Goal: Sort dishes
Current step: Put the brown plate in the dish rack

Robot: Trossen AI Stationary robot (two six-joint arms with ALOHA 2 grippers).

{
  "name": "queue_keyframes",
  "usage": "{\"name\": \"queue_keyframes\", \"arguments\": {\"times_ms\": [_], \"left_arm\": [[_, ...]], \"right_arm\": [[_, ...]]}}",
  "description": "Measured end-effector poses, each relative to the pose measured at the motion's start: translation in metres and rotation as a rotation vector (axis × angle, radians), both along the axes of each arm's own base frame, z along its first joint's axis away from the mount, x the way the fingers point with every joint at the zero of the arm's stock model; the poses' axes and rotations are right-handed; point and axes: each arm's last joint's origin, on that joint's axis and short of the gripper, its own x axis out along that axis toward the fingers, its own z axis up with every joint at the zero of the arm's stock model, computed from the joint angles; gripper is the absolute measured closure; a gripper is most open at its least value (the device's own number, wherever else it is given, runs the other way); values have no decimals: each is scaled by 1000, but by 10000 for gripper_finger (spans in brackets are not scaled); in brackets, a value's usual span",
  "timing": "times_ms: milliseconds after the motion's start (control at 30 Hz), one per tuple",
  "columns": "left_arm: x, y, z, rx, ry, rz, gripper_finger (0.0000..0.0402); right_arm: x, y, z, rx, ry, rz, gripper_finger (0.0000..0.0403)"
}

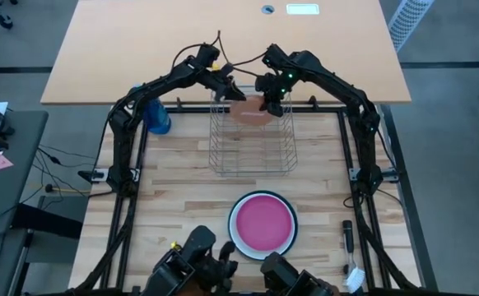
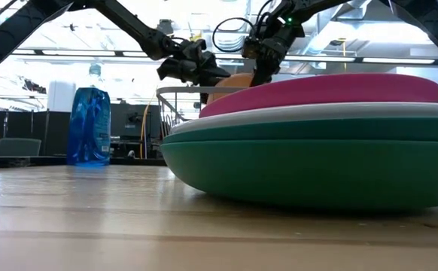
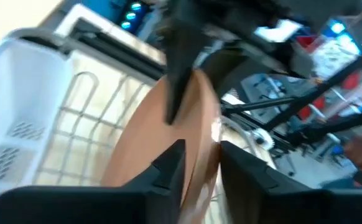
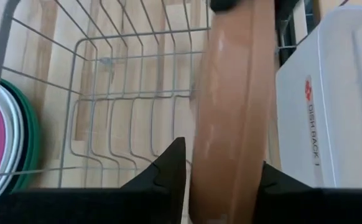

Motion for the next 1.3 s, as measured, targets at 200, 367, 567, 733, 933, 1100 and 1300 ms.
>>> {"name": "queue_keyframes", "arguments": {"times_ms": [200,367,567,733,933,1100,1300], "left_arm": [[-1,0,-5,17,64,55,239],[-1,0,-5,20,73,69,220],[-1,-1,-6,16,79,67,222],[1,-12,-13,26,127,13,223],[7,-27,-21,138,210,-29,224],[12,-31,-22,162,237,-19,224],[4,-29,-27,130,373,73,224]], "right_arm": [[0,1,0,13,0,-7,306],[1,1,0,13,0,-6,306],[0,3,-1,31,19,-24,306],[-7,21,-5,246,185,-163,291],[14,57,-6,252,238,-76,212],[38,79,-4,164,202,-123,139],[55,87,-10,149,190,-257,118]]}}
